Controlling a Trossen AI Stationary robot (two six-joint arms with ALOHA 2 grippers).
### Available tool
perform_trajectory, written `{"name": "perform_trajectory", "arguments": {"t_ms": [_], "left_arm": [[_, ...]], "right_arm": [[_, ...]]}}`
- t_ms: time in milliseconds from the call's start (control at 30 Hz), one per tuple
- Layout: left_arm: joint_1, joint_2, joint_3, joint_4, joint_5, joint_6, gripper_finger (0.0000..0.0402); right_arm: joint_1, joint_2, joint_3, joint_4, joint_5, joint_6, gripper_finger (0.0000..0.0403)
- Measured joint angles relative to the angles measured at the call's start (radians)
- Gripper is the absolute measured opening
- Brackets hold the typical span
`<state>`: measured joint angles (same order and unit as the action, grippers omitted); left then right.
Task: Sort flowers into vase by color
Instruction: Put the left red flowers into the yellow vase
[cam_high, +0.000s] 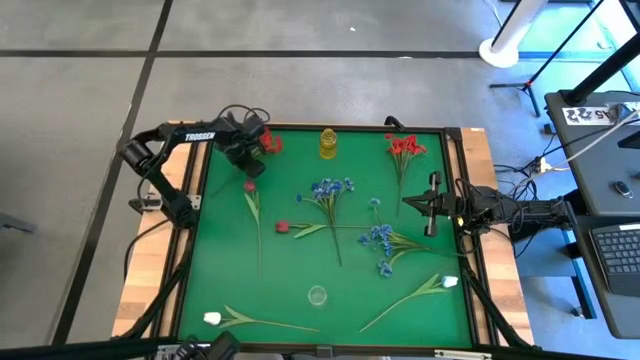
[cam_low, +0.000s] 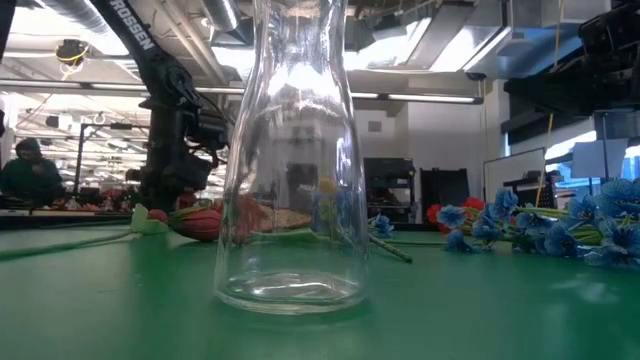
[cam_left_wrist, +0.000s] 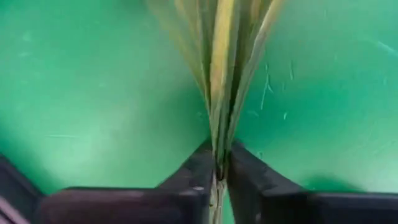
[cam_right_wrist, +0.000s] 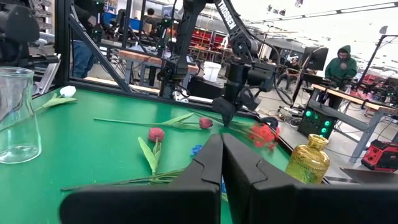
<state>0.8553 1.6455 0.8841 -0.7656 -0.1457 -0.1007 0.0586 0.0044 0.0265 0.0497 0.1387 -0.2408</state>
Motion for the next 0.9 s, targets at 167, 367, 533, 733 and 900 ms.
{"name": "perform_trajectory", "arguments": {"t_ms": [167,367,533,733,900], "left_arm": [[-0.017,-0.037,0.064,-0.014,0.003,-0.001,0.0014],[-0.063,-0.151,0.175,-0.003,0.076,-0.03,0.0009],[-0.127,-0.292,0.207,0.196,0.219,-0.069,0.0008],[-0.267,-0.389,0.158,0.666,0.326,-0.107,0.0009],[-0.358,-0.361,0.114,0.994,0.306,-0.063,0.001]], "right_arm": [[0.0,0.0,0.0,0.0,0.0,0.0,0.0008],[0.0,0.0,0.0,0.0,0.0,0.0,0.0008],[0.0,0.0,0.0,0.0,0.0,0.0,0.0008],[0.0,0.0,0.0,0.0,0.0,0.0,0.0008],[0.0,0.0,0.0,0.0,0.0,0.0,0.0008]]}}
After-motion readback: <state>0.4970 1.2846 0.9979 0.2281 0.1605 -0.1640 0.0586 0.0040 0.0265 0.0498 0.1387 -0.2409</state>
